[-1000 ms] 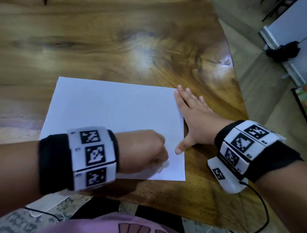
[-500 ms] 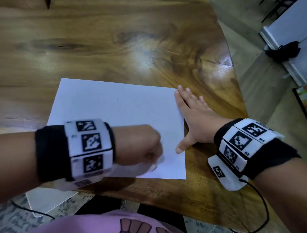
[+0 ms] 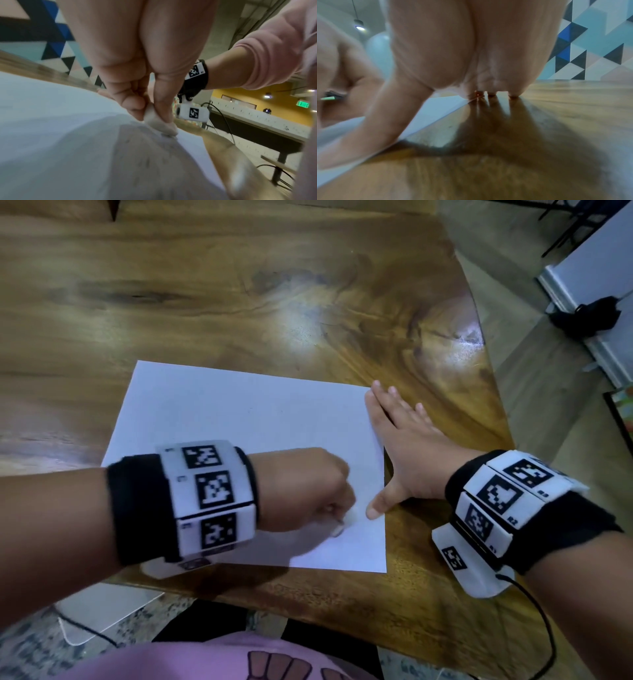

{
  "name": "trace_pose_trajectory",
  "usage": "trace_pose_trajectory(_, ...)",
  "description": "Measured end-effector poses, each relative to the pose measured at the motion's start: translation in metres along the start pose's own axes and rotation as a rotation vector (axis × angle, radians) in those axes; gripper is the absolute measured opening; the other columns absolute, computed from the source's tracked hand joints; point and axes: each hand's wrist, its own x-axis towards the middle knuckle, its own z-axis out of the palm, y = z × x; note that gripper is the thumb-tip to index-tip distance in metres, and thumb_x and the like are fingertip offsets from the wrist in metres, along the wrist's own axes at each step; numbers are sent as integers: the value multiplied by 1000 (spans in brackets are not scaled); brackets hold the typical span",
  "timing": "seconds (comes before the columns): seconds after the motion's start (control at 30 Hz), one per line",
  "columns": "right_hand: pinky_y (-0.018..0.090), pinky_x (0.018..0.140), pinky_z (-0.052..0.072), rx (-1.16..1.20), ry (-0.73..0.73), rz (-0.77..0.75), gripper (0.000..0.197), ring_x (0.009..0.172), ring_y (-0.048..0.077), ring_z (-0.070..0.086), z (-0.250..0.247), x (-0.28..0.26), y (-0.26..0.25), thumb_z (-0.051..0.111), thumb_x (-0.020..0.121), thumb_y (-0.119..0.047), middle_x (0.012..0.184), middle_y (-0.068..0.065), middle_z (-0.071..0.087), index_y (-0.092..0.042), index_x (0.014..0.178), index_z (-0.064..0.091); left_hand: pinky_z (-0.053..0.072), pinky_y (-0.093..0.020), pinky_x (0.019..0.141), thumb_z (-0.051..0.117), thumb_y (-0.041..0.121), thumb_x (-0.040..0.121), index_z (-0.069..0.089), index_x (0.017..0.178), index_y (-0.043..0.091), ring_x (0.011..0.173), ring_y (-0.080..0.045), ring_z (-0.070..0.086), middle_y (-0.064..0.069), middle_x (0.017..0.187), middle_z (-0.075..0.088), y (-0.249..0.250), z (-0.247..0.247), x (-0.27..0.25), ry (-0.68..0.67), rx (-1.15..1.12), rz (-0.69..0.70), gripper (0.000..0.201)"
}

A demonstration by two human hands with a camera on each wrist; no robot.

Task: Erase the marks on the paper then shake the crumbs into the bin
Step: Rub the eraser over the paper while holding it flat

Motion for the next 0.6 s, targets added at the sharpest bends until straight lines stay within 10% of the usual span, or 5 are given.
trace_pose_trajectory(0.23, 42, 117, -13, -12, -7, 4, 155, 136, 13, -34, 0, 0, 1, 79, 44, -65, 147, -2, -40, -13, 140, -32, 47, -10, 50, 61, 9, 76, 63, 83, 4, 36, 5, 50, 5, 39, 58, -25, 16, -12, -229, -2, -232, 9)
trace_pose_trajectory(0.4, 41, 117, -13, -3, -9, 9, 155, 136, 13, -34, -1, 0, 0, 80, 45, -63, 147, -2, -41, -13, 139, -33, 41, -25, 73, 64, 29, 79, 68, 86, 16, 78, -18, 56, -4, 88, 64, -12, -19, 7, 52, -31, -79, 15)
trace_pose_trajectory(0.6, 40, 116, -14, -1, -8, 5, 155, 136, 13, -34, -1, 0, 1, 79, 44, -64, 146, -2, -42, -14, 139, -33, 31, -19, 54, 56, 13, 81, 63, 77, 6, 65, -15, 43, -1, 72, 50, -6, -4, 12, 43, -102, -93, 10)
